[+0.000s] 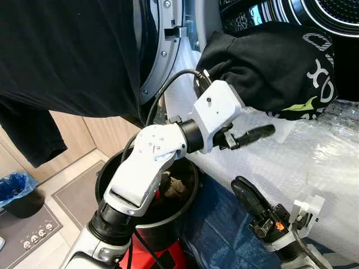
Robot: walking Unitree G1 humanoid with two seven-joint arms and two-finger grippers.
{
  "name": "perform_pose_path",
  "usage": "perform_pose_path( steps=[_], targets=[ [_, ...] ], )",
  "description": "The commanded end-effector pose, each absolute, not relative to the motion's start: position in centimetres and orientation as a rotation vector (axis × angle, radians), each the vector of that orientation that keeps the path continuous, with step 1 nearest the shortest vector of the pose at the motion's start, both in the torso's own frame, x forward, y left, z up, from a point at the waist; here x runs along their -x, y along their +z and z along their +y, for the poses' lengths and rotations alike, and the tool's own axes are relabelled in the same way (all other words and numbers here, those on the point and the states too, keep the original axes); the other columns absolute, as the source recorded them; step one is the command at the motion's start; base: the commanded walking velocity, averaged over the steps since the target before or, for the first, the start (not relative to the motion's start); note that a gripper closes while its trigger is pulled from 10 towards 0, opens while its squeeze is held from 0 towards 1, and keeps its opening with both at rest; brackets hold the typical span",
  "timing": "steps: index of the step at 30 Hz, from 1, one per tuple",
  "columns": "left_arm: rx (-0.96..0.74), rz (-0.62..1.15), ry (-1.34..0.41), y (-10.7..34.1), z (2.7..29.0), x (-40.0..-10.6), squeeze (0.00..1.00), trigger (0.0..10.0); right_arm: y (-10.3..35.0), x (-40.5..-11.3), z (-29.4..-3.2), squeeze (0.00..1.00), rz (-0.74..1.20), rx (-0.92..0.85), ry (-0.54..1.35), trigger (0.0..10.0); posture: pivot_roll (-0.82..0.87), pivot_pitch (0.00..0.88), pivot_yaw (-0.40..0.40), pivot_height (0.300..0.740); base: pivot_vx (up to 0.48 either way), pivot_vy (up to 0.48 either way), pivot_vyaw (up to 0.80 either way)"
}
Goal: Clothes washing
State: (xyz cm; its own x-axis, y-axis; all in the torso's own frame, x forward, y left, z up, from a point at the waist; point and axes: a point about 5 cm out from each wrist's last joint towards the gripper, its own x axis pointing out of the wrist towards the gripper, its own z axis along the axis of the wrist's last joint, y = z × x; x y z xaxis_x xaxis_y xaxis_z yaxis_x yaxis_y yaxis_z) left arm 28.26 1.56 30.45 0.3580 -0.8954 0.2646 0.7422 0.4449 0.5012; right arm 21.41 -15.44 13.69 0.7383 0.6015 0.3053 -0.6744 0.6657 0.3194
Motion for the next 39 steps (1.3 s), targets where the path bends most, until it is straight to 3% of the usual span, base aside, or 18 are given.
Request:
perform_pose_path(
  steps=[1,5,6,9,10,11,12,20,21,22,23,24,25,35,38,39],
  targets=[
    [-0.36,-0.584,-1.071,31.0,1.3,-28.1,0.0,10.0,13.6,-21.3,-15.5,0.0,-0.176,-0.422,0.728,10.0,0.16,0.065,0.065,0.74,0.0,0.0,0.0],
    [-0.358,-0.587,-1.07,31.0,1.3,-28.0,0.0,10.0,13.6,-21.3,-15.5,0.0,-0.175,-0.421,0.728,10.0,0.16,0.067,0.066,0.74,0.0,0.0,0.0],
    [-0.348,-0.584,-1.073,31.0,1.4,-28.0,0.0,0.0,13.6,-21.3,-15.5,0.0,-0.174,-0.422,0.729,10.0,0.16,0.067,0.066,0.74,0.0,0.0,0.0],
    [-0.352,-0.586,-1.075,30.9,1.5,-27.9,0.0,0.2,13.6,-21.2,-15.6,0.0,-0.174,-0.422,0.73,10.0,0.16,0.069,0.063,0.74,0.0,0.0,0.0],
    [-0.354,-0.588,-1.075,30.9,1.5,-27.8,0.0,4.5,13.6,-21.2,-15.6,0.0,-0.173,-0.421,0.729,10.0,0.16,0.069,0.063,0.74,0.0,0.0,0.0],
    [-0.354,-0.589,-1.074,30.9,1.5,-27.8,0.0,4.5,13.6,-21.2,-15.6,0.0,-0.172,-0.42,0.728,10.0,0.16,0.069,0.063,0.74,0.0,0.0,0.0],
    [-0.349,-0.591,-1.073,30.9,1.6,-27.8,0.0,10.0,13.6,-21.2,-15.6,0.0,-0.172,-0.42,0.728,10.0,0.16,0.07,0.063,0.74,0.0,0.0,0.0],
    [-0.31,-0.604,-1.076,31.2,1.8,-27.5,0.0,10.0,13.6,-21.3,-15.7,0.0,-0.168,-0.414,0.734,10.0,0.16,0.07,0.061,0.74,0.0,0.0,0.0],
    [-0.301,-0.602,-1.079,31.3,1.9,-27.4,0.0,4.0,13.6,-21.3,-15.7,0.0,-0.167,-0.414,0.737,10.0,0.16,0.069,0.06,0.74,0.0,0.0,0.0],
    [-0.296,-0.6,-1.073,31.3,2.0,-27.3,0.0,1.6,13.6,-21.3,-15.7,0.0,-0.166,-0.413,0.737,10.0,0.16,0.069,0.06,0.74,0.0,0.0,0.0],
    [-0.293,-0.6,-1.069,31.3,2.0,-27.3,0.0,1.6,13.6,-21.3,-15.7,0.0,-0.166,-0.413,0.737,10.0,0.16,0.069,0.06,0.74,0.0,0.0,0.0],
    [-0.297,-0.601,-1.056,31.3,2.1,-27.3,0.0,2.9,13.6,-21.3,-15.7,0.0,-0.165,-0.413,0.737,10.0,0.16,0.069,0.06,0.74,0.0,0.0,0.0],
    [-0.301,-0.601,-1.038,31.4,2.4,-27.3,0.0,10.0,13.6,-21.3,-15.7,0.0,-0.164,-0.412,0.738,10.0,0.16,0.069,0.06,0.74,0.0,0.0,0.0],
    [-0.306,-0.499,-1.056,29.5,4.4,-26.8,0.0,10.0,13.6,-21.4,-15.8,0.0,-0.16,-0.401,0.736,10.0,0.16,0.079,0.057,0.74,0.0,0.0,0.0],
    [-0.32,-0.442,-1.122,28.6,4.6,-26.2,0.0,10.0,13.6,-21.5,-15.9,0.0,-0.159,-0.4,0.735,10.0,0.16,0.076,0.054,0.74,0.0,0.0,0.0],
    [-0.404,-0.346,-1.241,26.7,5.0,-25.0,0.0,10.0,13.6,-21.5,-15.8,0.0,-0.155,-0.397,0.743,10.0,0.17,0.076,0.051,0.74,0.0,0.0,0.0]
  ],
)
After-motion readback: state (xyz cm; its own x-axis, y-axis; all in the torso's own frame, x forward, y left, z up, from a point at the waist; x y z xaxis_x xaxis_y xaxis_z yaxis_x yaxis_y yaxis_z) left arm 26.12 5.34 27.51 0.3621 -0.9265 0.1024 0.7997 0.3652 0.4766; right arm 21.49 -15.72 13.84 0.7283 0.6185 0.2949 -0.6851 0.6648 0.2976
